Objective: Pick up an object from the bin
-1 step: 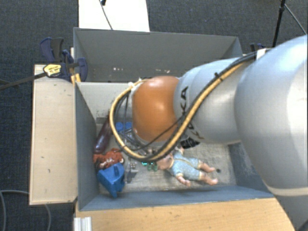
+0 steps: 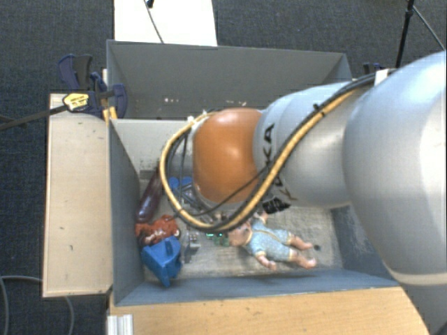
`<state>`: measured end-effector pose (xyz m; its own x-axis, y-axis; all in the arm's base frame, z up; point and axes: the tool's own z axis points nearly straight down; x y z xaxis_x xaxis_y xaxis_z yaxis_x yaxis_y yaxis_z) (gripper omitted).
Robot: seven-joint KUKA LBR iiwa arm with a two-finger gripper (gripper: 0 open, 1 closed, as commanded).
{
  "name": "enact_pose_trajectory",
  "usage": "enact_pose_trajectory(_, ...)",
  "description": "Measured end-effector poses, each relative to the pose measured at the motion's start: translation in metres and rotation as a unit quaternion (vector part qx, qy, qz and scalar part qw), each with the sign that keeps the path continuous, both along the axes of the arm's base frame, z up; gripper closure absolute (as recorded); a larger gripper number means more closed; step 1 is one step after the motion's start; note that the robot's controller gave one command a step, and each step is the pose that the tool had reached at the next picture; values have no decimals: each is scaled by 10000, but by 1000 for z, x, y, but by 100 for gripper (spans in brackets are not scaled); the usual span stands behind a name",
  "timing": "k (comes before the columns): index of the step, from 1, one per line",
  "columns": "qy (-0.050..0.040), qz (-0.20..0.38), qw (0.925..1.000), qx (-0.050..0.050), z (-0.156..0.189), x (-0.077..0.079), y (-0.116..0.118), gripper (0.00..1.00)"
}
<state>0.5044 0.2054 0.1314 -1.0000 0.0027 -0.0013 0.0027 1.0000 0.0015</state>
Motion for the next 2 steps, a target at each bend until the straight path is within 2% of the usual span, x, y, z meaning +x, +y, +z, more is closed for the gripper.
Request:
enact_pose_trajectory(1,73,1116,9936,-176,-40,30,27,100)
enact_pose_trajectory(2,73,1107,9937,-175,-40,30,27,100)
